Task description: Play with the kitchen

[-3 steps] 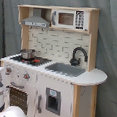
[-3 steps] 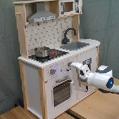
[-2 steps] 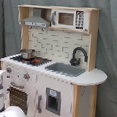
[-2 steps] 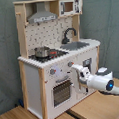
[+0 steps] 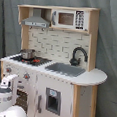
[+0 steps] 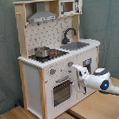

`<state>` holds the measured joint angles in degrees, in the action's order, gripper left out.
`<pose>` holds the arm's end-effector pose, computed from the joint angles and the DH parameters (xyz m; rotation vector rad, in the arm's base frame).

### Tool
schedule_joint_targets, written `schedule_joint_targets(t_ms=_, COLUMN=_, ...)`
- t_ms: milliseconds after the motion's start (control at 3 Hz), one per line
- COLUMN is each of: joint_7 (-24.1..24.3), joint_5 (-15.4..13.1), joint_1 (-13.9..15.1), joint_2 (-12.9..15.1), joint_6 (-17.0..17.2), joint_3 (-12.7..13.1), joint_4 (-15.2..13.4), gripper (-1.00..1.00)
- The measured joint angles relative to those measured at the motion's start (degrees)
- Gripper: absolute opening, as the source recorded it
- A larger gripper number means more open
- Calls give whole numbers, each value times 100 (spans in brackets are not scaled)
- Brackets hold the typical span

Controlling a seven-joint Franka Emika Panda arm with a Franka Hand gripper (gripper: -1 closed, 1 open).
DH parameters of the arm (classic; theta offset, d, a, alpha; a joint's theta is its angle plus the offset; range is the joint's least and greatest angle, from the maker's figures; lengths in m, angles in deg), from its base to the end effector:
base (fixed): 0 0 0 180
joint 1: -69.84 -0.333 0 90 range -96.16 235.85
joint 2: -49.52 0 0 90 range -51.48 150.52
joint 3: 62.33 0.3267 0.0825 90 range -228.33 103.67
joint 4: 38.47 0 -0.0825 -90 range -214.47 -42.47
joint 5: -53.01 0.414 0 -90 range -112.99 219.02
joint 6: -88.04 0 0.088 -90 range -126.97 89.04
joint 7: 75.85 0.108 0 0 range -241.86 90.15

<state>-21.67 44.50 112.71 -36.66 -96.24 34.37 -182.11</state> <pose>0.3413 0.4000 0.2583 1.8767 0.7709 1.6069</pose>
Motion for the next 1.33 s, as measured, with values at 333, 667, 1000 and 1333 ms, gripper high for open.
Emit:
schedule_joint_targets(t_ms=333, joint_7=-90, joint_5=-6, joint_1=313, joint_2=-31, joint_6=-34, joint_3=6, joint_4=252, gripper=100)
schedule_joint_targets(t_ms=667, joint_7=-90, joint_5=-6, joint_1=317, joint_2=-31, joint_6=-34, joint_3=7, joint_4=255, gripper=-100)
schedule_joint_targets(t_ms=1000, joint_7=-42, joint_5=-7, joint_1=-108, joint_2=-32, joint_6=534, joint_3=47, joint_4=211, gripper=-100)
schedule_joint_targets(t_ms=1333, joint_7=81, joint_5=-4, joint_1=-466, joint_2=-21, joint_6=1068, joint_3=72, joint_4=218, gripper=-100)
